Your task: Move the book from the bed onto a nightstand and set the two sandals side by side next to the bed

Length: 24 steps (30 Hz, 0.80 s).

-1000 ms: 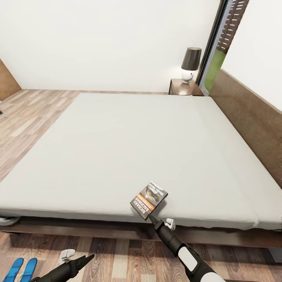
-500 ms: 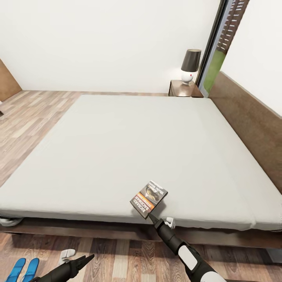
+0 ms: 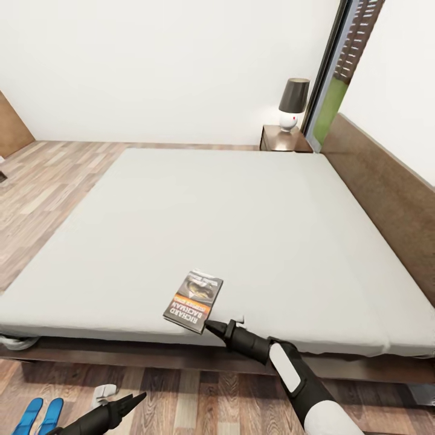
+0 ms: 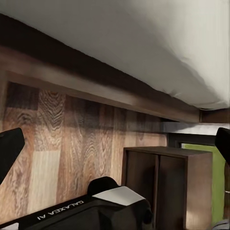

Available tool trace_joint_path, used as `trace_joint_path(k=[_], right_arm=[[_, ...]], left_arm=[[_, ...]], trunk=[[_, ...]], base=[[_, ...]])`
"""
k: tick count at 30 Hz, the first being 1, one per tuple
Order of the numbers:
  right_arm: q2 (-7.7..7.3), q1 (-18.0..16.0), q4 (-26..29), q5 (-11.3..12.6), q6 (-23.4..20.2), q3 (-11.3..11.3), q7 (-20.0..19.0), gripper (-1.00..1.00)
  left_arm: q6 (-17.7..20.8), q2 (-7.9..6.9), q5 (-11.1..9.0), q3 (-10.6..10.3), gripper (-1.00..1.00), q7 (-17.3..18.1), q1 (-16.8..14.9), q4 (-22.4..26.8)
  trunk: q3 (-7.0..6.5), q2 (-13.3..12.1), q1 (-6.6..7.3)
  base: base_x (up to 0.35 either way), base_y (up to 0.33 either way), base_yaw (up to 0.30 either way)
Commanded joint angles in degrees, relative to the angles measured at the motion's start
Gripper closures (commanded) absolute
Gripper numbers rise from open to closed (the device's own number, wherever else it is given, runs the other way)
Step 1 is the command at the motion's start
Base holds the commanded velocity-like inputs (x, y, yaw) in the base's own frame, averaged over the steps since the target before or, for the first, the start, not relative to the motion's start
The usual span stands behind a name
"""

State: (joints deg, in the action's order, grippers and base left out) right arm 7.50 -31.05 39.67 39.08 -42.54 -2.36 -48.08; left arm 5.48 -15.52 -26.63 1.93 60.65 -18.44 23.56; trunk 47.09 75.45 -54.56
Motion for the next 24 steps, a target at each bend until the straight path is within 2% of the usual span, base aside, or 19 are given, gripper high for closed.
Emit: trace_joint_path(k=[1, 9, 24], right_arm=[[-0.02, 0.0, 0.1, 0.2, -0.5, -0.1, 0.0, 1.0], [-0.12, 0.2, 0.4, 0.1, -1.6, -0.6, -3.4, 1.0], [-0.12, 0.3, 0.1, 0.0, -1.2, -0.6, -3.8, 1.0]], left_arm=[[0.6, 0.05, -0.3, 0.1, -1.0, 0.2, 0.0, 0.0], [0.6, 0.23, -0.2, 0.1, -1.0, 0.2, 0.0, 0.0], [0.5, 0.23, -0.2, 0.1, -1.0, 0.3, 0.0, 0.0]], trunk=[[-0.15, -0.4, 0.23], [-1.58, -3.6, 1.98], [-4.28, -9.6, 5.28]], base=[[0.0, 0.0, 0.0], [0.0, 0.0, 0.0], [0.0, 0.0, 0.0]])
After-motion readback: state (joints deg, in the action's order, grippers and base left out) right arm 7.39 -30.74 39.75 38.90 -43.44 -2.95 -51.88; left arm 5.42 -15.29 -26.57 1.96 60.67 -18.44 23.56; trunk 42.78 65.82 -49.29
